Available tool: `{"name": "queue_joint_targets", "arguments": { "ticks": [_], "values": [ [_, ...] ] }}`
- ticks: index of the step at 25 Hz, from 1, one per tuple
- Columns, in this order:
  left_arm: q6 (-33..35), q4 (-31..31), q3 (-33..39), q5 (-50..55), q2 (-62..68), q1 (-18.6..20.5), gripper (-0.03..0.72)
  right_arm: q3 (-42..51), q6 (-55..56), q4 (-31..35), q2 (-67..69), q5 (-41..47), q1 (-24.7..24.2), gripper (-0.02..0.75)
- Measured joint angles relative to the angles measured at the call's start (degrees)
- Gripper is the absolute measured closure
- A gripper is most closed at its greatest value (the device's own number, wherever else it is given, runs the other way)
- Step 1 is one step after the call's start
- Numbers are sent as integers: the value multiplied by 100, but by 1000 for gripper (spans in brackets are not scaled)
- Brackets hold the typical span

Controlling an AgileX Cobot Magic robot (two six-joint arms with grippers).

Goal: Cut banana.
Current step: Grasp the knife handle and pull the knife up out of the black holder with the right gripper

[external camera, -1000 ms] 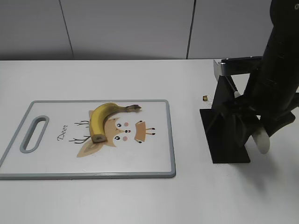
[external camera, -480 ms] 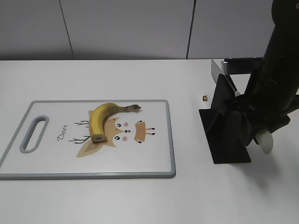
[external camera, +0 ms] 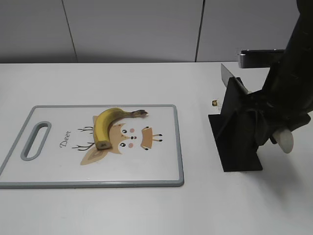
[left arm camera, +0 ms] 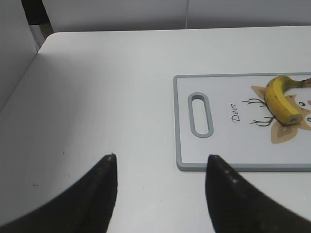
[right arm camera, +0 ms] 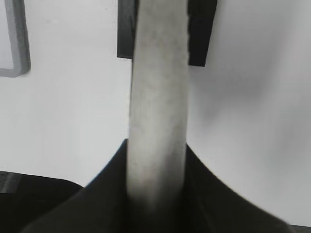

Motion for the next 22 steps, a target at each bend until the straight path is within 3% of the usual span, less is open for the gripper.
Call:
{"name": "queue_joint_targets", "arguments": {
  "ticks": [22],
  "values": [
    [0, 0, 0, 0, 0, 0, 135, -66, 191, -70, -961, 6, 0, 570]
  ]
}}
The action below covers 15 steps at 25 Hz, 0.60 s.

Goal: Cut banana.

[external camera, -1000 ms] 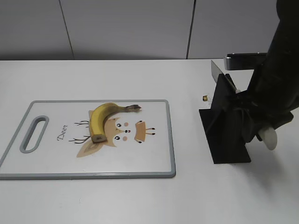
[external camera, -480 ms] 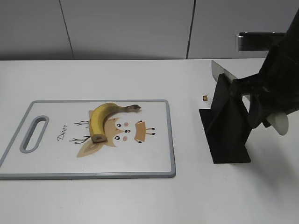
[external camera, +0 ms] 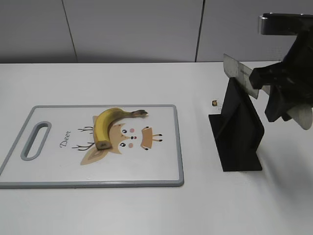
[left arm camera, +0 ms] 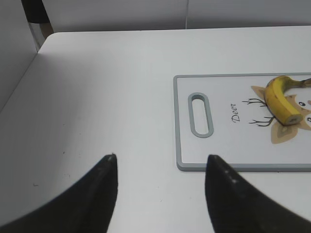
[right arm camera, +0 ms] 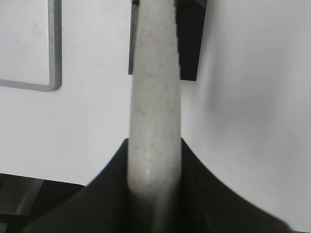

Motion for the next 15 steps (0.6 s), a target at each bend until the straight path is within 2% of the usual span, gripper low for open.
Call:
{"name": "queue_joint_targets", "arguments": {
  "ticks": [15],
  "values": [
    [0, 0, 0, 0, 0, 0, 135, -962, 49, -318, -139, 408, 0, 573]
  ]
}}
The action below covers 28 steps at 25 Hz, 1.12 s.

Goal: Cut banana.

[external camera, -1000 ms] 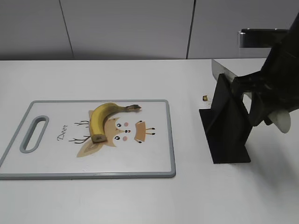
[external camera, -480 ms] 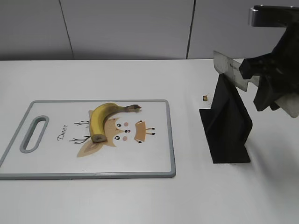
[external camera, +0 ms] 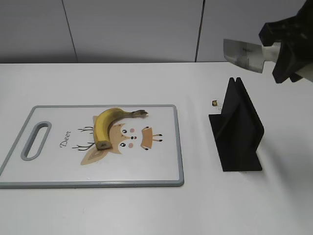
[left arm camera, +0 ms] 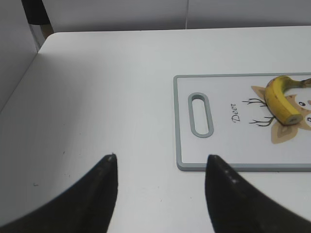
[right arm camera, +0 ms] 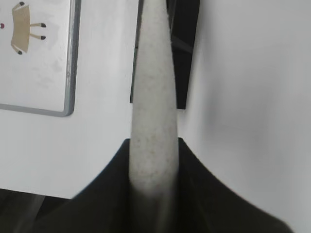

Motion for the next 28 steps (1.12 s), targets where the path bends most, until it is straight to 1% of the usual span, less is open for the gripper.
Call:
{"name": "queue_joint_targets", "arguments": {
  "ticks": [7, 11, 17, 20, 24, 26, 28],
  "values": [
    [0, 0, 0, 0, 0, 0, 135, -536, -179, -80, 0, 58, 0, 573],
    [0, 0, 0, 0, 0, 0, 135, -690, -293, -79, 0, 76, 0, 573],
    [6, 0, -6, 0, 0, 0, 135, -762, -1070, -74, 0, 58, 0, 573],
    [64, 5, -141, -100, 82, 0, 135, -893, -1860, 12, 0, -138, 0, 573],
    [190, 13, -398, -800, 600, 0, 135, -1023, -3132, 503, 0, -431, 0, 573],
    [388, 0, -521, -1213, 967, 0, 124, -1023, -3793, 716, 0, -555, 0, 573],
    [518, -63, -651, -1553, 1461, 0, 94, -1028, -4312, 848, 19, -669, 0, 573]
  ]
}}
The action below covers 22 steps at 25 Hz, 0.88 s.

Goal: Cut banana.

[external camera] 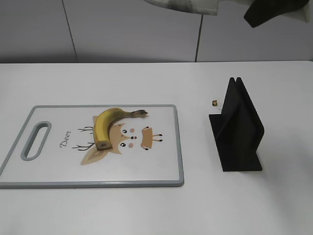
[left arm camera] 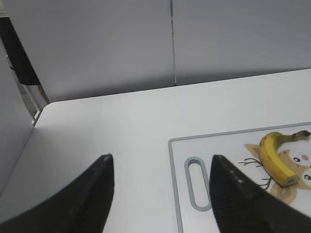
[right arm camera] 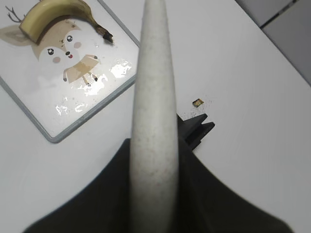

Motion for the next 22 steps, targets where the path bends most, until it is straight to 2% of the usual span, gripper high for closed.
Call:
{"name": "queue_joint_targets", "arguments": {
  "ticks": [3, 10, 18, 22],
  "values": [
    [430, -230, -281, -373, 839, 0, 70, -60, -756, 116, 150, -55, 0, 573],
    [2310, -1097, -1366, -519, 2920, -154, 65, -519, -1630, 410, 849, -114, 0, 573],
    [3710, -1250, -2845, -111, 4815, -848, 72, -921, -2843, 1145, 1604, -100, 6, 573],
    [4658, -1388, -3262, 91, 5522, -962, 87, -949, -3419, 1474, 1866, -56, 6, 573]
  ]
}}
